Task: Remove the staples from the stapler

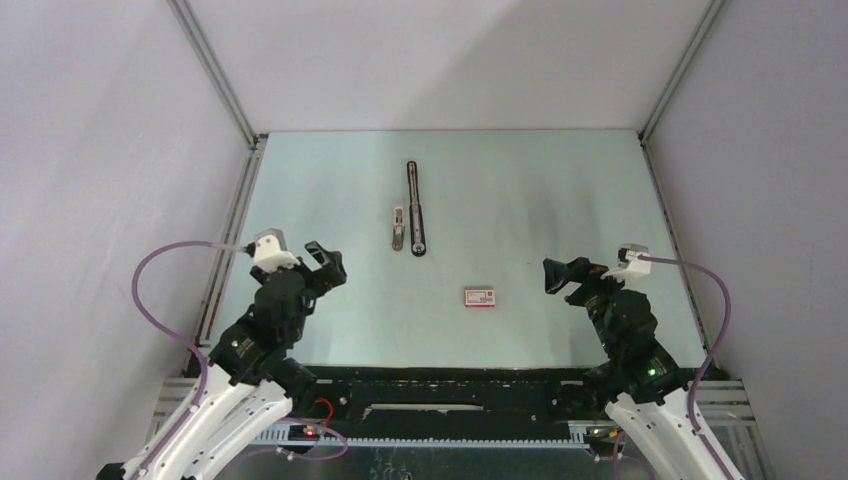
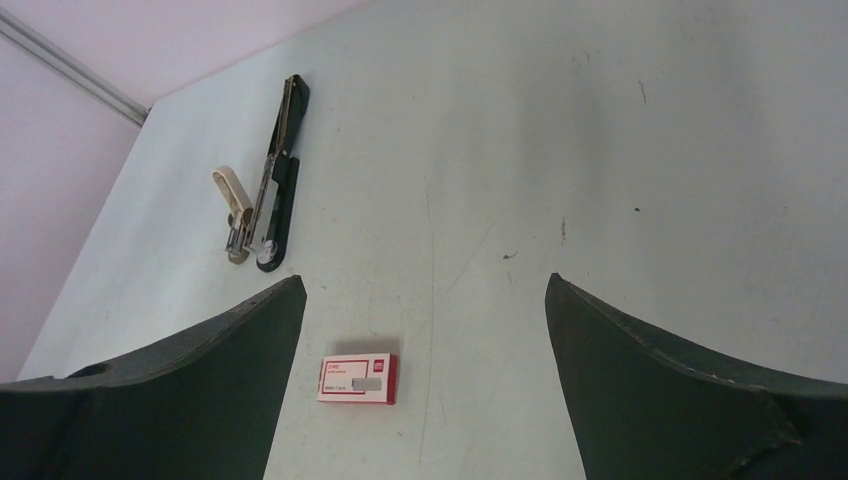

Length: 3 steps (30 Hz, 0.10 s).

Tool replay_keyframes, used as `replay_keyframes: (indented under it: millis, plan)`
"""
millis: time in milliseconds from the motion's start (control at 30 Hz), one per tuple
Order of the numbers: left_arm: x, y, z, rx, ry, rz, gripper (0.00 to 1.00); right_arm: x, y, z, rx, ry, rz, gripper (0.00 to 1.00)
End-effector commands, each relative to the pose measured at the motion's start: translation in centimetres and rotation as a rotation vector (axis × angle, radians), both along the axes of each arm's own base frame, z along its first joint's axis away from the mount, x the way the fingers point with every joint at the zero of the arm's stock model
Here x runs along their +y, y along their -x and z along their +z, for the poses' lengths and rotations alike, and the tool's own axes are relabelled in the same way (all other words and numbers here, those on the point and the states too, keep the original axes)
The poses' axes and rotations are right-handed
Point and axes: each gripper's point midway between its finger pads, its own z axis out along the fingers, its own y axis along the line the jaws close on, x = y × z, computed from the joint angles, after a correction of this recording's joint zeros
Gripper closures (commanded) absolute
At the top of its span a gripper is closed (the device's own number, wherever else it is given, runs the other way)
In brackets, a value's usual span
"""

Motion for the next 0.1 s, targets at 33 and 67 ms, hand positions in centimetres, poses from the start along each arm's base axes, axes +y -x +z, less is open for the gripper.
replay_keyframes:
  millis: [33, 67]
  plan:
    - [0.84, -0.23, -0.46, -0.006, -0.018, 0.046, 0.00, -0.22, -0.42, 1.12, -0.046, 0.001, -0.016, 0.00]
    - [0.86, -0.33, -0.37, -0.008, -0.011, 0.055, 0.00, -0.20, -0.48, 1.11, -0.043, -0.004, -0.018, 0.00]
